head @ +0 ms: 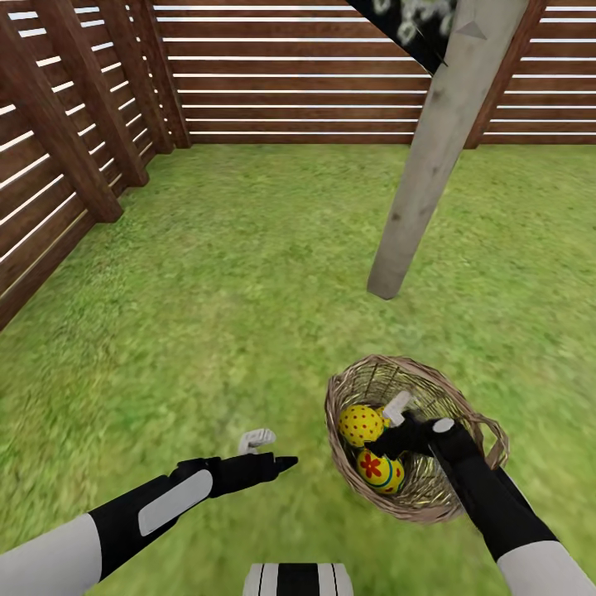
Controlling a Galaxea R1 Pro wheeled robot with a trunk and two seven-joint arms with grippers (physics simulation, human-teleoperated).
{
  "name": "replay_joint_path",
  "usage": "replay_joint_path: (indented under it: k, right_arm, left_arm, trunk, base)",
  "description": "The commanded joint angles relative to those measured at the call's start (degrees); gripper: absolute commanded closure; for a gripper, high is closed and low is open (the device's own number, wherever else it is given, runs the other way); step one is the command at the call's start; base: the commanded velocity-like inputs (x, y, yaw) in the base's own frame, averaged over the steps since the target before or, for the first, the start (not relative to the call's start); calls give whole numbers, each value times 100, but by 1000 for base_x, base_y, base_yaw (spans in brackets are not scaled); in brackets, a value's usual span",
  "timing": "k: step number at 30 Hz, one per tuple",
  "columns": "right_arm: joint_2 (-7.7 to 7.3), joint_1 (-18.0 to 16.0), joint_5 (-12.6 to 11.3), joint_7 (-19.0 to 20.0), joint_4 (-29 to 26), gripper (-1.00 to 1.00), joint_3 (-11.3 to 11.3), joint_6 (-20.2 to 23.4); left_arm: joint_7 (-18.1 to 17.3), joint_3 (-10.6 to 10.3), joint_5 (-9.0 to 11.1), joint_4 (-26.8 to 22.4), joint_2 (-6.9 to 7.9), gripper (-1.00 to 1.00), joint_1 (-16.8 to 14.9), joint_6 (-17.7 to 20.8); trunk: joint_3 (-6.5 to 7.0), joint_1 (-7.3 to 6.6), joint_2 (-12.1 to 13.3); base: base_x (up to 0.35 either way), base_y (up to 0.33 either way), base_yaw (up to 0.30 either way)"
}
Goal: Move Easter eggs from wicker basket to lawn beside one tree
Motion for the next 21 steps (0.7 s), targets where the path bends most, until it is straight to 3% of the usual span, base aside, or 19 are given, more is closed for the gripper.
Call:
replay_joint_path:
  k: [1,5,8,9,16,21]
  right_arm:
    - [-3,-3,282,217,-3,-100,53,-15]
    - [35,-39,970,956,-13,-100,221,-73]
    - [46,-124,1029,1291,-7,-100,235,-65]
    - [52,-244,1041,1583,3,-100,223,-46]
    - [68,-459,994,1717,0,-100,205,75]
    - [75,-468,979,1804,16,-100,204,93]
  left_arm:
    - [-7,-12,39,-3,1,-100,-6,5]
    - [-7,-10,21,2,-6,-100,-6,5]
    - [-7,-11,14,5,-7,-100,-6,5]
    - [-7,-10,12,5,-7,-100,-6,5]
    - [-13,-10,11,-7,1,-100,-6,5]
    - [-16,-17,11,-28,-6,-100,-6,5]
  trunk:
    - [-4,-1,-2]
    - [-4,-1,-2]
    - [-4,-1,-2]
    - [-4,-1,-2]
    - [-4,-1,-2]
    - [-4,-1,-2]
  base:
    - [0,0,0]
    - [0,0,0]
    - [0,0,0]
    - [0,0,0]
    - [2,-6,0]
    - [71,-181,0]
